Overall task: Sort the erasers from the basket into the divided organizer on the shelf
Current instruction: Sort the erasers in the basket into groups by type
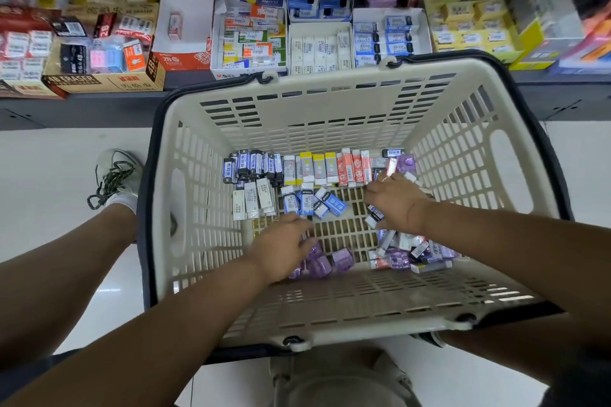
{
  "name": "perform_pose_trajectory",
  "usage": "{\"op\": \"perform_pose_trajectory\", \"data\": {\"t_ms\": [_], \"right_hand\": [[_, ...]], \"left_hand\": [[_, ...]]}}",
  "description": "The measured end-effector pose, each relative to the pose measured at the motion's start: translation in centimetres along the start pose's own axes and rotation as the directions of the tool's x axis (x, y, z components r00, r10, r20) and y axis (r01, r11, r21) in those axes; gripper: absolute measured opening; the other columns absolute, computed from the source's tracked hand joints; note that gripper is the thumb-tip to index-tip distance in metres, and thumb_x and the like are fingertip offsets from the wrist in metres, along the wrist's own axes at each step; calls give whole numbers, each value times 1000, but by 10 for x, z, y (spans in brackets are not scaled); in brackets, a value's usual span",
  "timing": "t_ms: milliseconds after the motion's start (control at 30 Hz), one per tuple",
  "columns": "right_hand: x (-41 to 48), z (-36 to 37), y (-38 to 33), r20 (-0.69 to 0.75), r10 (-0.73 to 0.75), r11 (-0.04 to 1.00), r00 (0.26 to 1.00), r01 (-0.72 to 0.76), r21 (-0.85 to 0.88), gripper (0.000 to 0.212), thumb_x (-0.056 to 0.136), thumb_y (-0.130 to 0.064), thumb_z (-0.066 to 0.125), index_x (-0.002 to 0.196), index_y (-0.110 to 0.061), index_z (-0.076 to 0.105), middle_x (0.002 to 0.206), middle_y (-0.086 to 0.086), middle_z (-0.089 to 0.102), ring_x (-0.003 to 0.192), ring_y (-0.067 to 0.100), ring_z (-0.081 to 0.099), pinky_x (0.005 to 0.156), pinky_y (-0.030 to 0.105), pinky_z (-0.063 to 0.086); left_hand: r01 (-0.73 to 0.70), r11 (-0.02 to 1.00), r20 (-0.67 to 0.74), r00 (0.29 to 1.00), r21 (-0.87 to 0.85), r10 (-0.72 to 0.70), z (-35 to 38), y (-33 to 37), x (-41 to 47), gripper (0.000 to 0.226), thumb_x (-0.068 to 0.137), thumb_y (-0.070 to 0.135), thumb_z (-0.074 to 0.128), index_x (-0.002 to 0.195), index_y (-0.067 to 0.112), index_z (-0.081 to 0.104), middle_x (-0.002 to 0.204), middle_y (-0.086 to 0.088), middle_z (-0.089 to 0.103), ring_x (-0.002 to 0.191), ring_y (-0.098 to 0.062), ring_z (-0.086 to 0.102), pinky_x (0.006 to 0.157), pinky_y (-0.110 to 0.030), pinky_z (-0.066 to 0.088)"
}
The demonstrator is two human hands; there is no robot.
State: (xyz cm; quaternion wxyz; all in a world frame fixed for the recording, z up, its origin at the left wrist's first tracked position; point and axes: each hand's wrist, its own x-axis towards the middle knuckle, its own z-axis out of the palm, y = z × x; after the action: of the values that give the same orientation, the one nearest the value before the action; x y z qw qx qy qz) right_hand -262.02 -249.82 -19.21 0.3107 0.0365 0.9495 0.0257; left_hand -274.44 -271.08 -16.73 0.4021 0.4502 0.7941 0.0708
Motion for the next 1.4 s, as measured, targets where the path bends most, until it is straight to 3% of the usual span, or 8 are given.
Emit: {"op": "perform_pose_trajectory", "data": {"t_ms": [100, 233, 467, 667, 833, 1033, 1167, 1400], "right_hand": [[-1, 3, -20, -95, 125, 935, 988, -85, 343, 45, 93, -35, 53, 134, -19, 45, 132, 2, 48, 121, 21, 46, 99, 32, 36], [12, 2, -47, 21, 292, 578, 956, -193, 793, 41, 89, -19, 58, 129, -14, 49, 124, 7, 51, 113, 22, 51, 94, 28, 42], [33, -2, -72, 231, 215, 225, 949, -279, 934, 34, 86, -19, 63, 120, -16, 61, 108, 2, 68, 98, 19, 64, 90, 36, 51], [38, -10, -74, 205, 245, 123, 947, -240, 963, 30, 84, -18, 64, 114, -14, 61, 90, 2, 67, 84, 18, 64, 74, 30, 52], [28, -12, -59, 154, 125, 256, 980, -182, 949, 39, 86, -16, 66, 123, -17, 56, 102, -4, 61, 100, 17, 60, 94, 31, 47], [0, -1, 8, 102, 118, 838, 988, -154, 523, 53, 82, -31, 71, 130, -20, 52, 135, 0, 48, 124, 19, 45, 104, 30, 35], [3, 5, 11, 96, 40, 947, 995, -69, 312, 56, 84, -32, 69, 134, -20, 47, 136, 1, 44, 123, 22, 43, 104, 33, 30], [8, 2, 6, 114, 19, 996, 993, -29, 88, 35, 85, -31, 67, 115, -15, 62, 124, 4, 47, 112, 23, 46, 92, 36, 42]], "left_hand": [[203, 946, -141, 960, -253, -244, -9, 10, 2, 43, 99, 31, 47, 138, 15, 43, 137, -2, 42, 103, -17, 57, 87, -22, 36], [358, 755, 34, 912, -550, -408, -6, 14, 8, 25, 98, 26, 50, 118, 10, 48, 99, -1, 57, 67, -9, 51, 54, -15, 38], [383, 495, 169, 891, -780, -422, -9, 21, 18, 33, 96, 20, 55, 126, 19, 40, 98, 1, 57, 75, -14, 62, 66, -26, 53], [324, 596, 112, 924, -735, -365, -5, 22, 24, 33, 95, 14, 55, 125, 19, 41, 90, 3, 56, 71, -14, 58, 65, -27, 53], [320, 663, 114, 936, -677, -334, -6, 18, 24, 38, 96, 14, 54, 130, 20, 40, 87, 3, 56, 75, -18, 58, 77, -37, 54], [334, 831, 21, 931, -445, -364, -7, 9, 18, 53, 98, 24, 51, 145, 9, 31, 141, -8, 41, 64, -5, 49, 48, -12, 39], [278, 912, 58, 960, -303, -274, -2, 15, 15, 27, 98, 29, 49, 115, 8, 56, 111, -11, 61, 82, -22, 62, 72, -34, 50], [210, 910, 234, 963, -357, -131, 10, 49, 25, 18, 98, 32, 50, 102, 16, 58, 109, -9, 62, 92, -20, 55, 80, -28, 41]]}}
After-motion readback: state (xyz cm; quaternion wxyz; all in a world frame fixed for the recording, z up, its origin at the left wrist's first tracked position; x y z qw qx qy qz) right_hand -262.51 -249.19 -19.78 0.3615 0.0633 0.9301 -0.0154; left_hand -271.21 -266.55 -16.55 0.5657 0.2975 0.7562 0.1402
